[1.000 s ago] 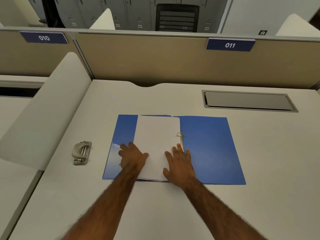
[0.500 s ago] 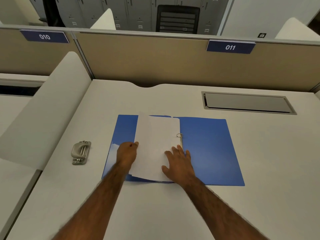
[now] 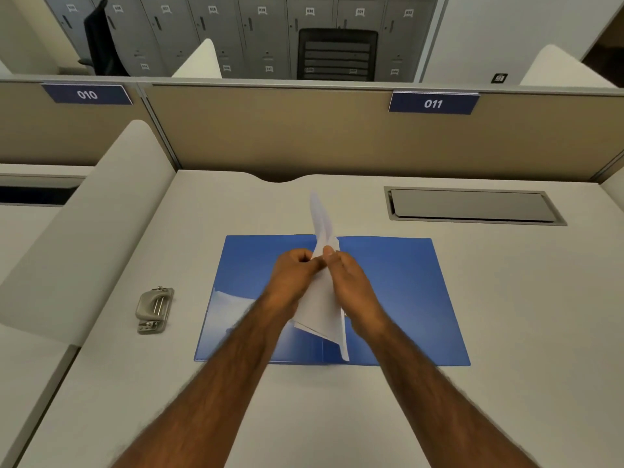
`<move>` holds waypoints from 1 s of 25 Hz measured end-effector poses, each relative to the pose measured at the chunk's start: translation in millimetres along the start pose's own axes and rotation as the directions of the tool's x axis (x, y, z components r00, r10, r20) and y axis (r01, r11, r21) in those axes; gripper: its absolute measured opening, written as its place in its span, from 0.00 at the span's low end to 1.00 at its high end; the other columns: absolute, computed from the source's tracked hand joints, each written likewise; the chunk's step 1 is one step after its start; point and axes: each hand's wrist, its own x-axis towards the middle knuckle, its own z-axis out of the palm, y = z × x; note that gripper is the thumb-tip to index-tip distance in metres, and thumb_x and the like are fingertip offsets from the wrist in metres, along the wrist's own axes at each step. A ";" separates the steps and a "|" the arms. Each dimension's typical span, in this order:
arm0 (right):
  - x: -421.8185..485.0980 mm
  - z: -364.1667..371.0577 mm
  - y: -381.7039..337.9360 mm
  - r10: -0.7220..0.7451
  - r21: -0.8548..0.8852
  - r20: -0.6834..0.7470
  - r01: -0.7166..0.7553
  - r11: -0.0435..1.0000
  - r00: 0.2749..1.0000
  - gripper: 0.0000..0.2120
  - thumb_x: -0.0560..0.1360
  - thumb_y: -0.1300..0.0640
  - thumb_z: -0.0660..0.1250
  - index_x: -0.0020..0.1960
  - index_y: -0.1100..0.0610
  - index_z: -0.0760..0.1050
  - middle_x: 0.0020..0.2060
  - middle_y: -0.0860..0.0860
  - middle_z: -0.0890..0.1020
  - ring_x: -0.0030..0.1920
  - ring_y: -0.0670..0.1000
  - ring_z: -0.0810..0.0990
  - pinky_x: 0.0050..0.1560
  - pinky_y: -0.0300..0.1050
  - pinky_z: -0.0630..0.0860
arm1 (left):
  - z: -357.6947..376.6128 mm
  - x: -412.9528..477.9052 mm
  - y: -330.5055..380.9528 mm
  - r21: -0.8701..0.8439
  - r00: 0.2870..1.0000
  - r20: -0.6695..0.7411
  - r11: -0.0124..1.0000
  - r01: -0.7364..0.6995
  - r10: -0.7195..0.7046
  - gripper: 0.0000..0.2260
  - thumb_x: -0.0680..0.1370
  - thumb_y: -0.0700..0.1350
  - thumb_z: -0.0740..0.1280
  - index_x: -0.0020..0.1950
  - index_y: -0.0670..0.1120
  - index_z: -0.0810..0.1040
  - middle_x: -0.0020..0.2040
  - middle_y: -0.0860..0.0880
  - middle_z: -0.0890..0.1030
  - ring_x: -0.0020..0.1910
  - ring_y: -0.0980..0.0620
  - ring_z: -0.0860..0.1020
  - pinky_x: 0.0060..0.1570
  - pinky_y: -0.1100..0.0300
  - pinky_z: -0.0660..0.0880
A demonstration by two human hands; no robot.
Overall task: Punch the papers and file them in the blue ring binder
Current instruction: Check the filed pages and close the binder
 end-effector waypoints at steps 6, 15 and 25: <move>4.2 -58.8 -8.1 0.110 0.286 -0.127 -0.070 0.956 0.986 0.18 0.75 0.35 0.63 0.54 0.48 0.78 0.50 0.51 0.85 0.50 0.53 0.85 0.52 0.56 0.83 | 79.1 -6.0 17.8 0.102 0.985 0.104 0.984 -0.146 0.136 0.13 0.76 0.49 0.69 0.42 0.39 0.79 0.41 0.43 0.84 0.39 0.47 0.83 0.43 0.49 0.81; 19.1 -130.5 42.1 0.208 0.500 -0.212 -0.077 0.863 0.955 0.09 0.77 0.56 0.64 0.51 0.55 0.83 0.50 0.54 0.86 0.50 0.52 0.85 0.48 0.47 0.79 | 161.7 -15.1 -3.3 0.340 0.925 0.276 0.873 -0.349 0.262 0.13 0.81 0.47 0.61 0.46 0.45 0.83 0.42 0.49 0.83 0.39 0.54 0.78 0.41 0.62 0.71; 56.8 -181.9 85.0 0.375 0.422 -0.184 -0.271 0.865 0.909 0.04 0.77 0.67 0.65 0.49 0.63 0.79 0.53 0.64 0.82 0.46 0.61 0.81 0.51 0.57 0.79 | 137.1 -8.0 -68.0 0.541 0.895 0.368 0.724 -0.427 0.253 0.13 0.82 0.51 0.60 0.64 0.49 0.78 0.65 0.52 0.77 0.63 0.53 0.72 0.65 0.61 0.65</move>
